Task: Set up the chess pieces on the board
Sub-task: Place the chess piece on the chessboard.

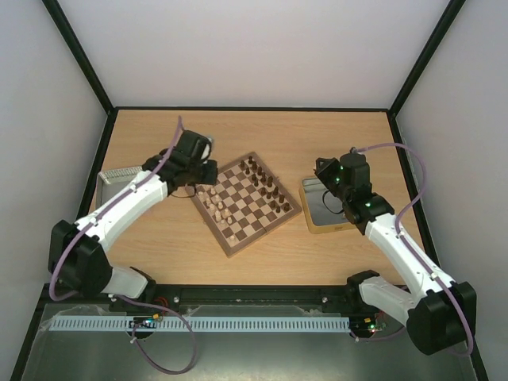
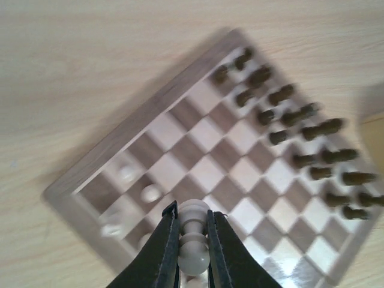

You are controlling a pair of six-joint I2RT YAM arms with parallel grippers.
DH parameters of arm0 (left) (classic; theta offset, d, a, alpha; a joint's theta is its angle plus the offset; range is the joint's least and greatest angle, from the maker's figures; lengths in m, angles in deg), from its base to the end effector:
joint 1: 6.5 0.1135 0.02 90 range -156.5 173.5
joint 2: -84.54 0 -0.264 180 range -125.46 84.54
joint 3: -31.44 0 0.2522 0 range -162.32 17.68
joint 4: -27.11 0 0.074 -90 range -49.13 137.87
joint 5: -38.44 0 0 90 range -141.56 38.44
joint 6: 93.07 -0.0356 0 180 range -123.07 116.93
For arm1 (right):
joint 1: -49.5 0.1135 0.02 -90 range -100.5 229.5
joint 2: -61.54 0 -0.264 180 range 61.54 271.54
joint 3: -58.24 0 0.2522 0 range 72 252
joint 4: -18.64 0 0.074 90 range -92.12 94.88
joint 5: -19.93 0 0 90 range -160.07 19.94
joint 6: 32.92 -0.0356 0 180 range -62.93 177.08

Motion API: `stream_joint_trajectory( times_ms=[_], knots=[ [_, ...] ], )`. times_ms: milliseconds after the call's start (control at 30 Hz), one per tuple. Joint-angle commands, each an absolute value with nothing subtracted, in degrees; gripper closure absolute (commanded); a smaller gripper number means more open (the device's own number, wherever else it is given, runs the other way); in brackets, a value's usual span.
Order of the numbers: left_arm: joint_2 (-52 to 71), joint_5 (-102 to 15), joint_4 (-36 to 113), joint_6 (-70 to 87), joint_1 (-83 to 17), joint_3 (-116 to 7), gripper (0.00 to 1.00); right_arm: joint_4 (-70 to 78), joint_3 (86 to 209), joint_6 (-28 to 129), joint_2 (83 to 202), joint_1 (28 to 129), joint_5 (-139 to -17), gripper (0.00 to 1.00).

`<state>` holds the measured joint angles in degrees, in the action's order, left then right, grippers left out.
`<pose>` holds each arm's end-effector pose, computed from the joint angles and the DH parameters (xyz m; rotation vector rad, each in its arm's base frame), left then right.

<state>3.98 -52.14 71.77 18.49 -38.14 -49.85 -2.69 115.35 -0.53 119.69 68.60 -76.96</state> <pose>0.2622 -0.1612 0.3011 0.2041 2.3727 -0.4426 0.2197 0.0806 0.2916 0.6107 2.0042 0.9690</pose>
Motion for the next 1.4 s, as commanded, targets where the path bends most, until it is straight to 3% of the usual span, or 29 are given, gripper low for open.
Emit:
stream_joint_trajectory(
  times_ms=[0, 433, 1067, 1367],
  knots=[
    [1.0, -48.3, 80.9, 17.8, -31.5, -48.4, 0.88, -2.3, 115.4, 1.2, 120.4, 68.8, -76.3, 0.91],
    [-10.3, -39.6, 82.4, 15.0, -33.0, -55.5, 0.86, -3.1, 114.4, 1.5, 118.7, 68.8, -75.3, 0.91],
    [-18.1, -52.3, 87.2, 21.8, -52.2, -59.4, 0.85, -4.0, 113.6, 2.4, 118.5, 68.8, -73.9, 0.90],
    [-17.6, -53.8, 87.8, 23.3, -54.9, -55.3, 0.84, -3.9, 113.3, 1.8, 118.8, 68.8, -74.2, 0.90]
  ],
)
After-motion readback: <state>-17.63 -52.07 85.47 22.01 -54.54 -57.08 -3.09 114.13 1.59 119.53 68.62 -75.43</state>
